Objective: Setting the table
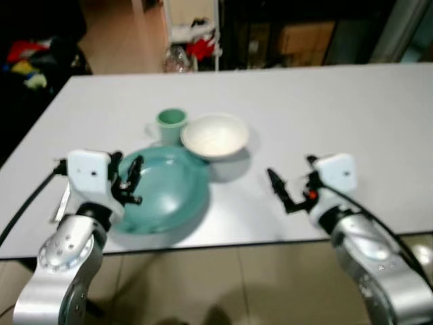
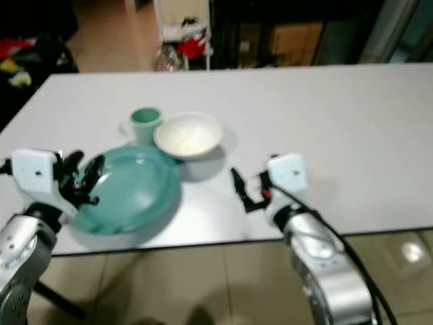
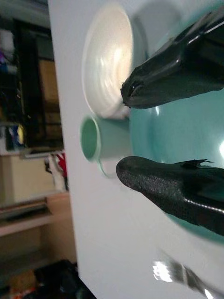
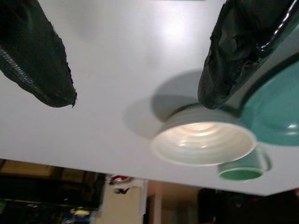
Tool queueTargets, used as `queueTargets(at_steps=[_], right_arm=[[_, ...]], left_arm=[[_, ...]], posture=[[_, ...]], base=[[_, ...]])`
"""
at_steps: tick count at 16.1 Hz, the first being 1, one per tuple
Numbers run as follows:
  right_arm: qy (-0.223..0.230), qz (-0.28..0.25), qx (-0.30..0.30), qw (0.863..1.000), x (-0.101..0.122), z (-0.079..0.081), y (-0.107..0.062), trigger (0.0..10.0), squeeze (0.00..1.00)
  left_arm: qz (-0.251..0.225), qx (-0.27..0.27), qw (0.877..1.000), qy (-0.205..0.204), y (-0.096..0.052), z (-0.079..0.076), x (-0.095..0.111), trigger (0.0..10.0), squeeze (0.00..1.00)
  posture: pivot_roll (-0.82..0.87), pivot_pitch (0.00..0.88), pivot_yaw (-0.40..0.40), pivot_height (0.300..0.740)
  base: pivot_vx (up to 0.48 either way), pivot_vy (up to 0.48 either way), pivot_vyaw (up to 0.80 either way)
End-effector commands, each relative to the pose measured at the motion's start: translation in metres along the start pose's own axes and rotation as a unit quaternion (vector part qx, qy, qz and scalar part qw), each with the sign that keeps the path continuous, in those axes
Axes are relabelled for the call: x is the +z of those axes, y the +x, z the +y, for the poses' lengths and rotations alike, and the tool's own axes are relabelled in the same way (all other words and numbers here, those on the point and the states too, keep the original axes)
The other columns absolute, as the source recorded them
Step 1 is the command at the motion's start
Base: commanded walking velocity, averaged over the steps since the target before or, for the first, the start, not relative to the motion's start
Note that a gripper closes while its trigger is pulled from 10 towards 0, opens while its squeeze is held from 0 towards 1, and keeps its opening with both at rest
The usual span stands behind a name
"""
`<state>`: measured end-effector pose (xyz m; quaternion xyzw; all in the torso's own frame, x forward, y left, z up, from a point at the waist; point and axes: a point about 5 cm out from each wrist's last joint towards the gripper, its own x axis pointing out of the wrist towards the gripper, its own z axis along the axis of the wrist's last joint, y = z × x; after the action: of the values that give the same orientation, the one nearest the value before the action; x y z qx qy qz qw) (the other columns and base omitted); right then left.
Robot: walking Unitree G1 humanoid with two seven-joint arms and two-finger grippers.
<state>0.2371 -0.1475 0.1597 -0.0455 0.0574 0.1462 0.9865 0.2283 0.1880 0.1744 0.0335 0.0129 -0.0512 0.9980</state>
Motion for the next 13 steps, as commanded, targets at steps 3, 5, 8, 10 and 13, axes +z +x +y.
queueTargets(at_steps=[3, 5, 8, 10, 13], right_arm=[[0.028, -0.019, 0.014, 0.999, 0.007, 0.004, -0.001, 10.0, 0.84], [0.027, -0.032, 0.034, 0.999, 0.012, 0.01, 0.0, 10.0, 1.0], [0.034, -0.036, 0.061, 0.997, 0.013, 0.013, -0.003, 10.0, 1.0], [0.033, -0.04, 0.063, 0.997, 0.015, 0.01, -0.003, 10.0, 1.0], [0.025, -0.046, 0.077, 0.996, 0.02, 0.012, -0.003, 10.0, 1.0]], left_arm=[[0.007, 0.011, 1.0, 0.009, 0.0, 0.004, 0.0, 10.0, 0.0], [0.015, 0.016, 1.0, -0.01, 0.003, 0.005, -0.001, 10.0, 0.0], [0.008, 0.007, 0.999, -0.04, -0.001, 0.001, 0.001, 10.0, 1.0], [0.012, 0.011, 1.0, -0.024, 0.0, 0.002, 0.0, 10.0, 1.0], [-0.013, 0.023, 0.999, -0.028, 0.006, 0.005, 0.006, 10.0, 1.0]], posture=[[0.0, 0.0, 0.058, 0.74], [0.0, 0.0, 0.064, 0.74], [0.01, 0.0, 0.061, 0.74], [0.0, 0.0, 0.059, 0.74], [-0.03, 0.0, 0.072, 0.74]], base=[[0.0, -0.32, 0.0], [0.0, 0.0, 0.8], [0.0, 0.0, 0.8], [0.0, 0.0, 0.79], [0.0, 0.0, 0.79]])
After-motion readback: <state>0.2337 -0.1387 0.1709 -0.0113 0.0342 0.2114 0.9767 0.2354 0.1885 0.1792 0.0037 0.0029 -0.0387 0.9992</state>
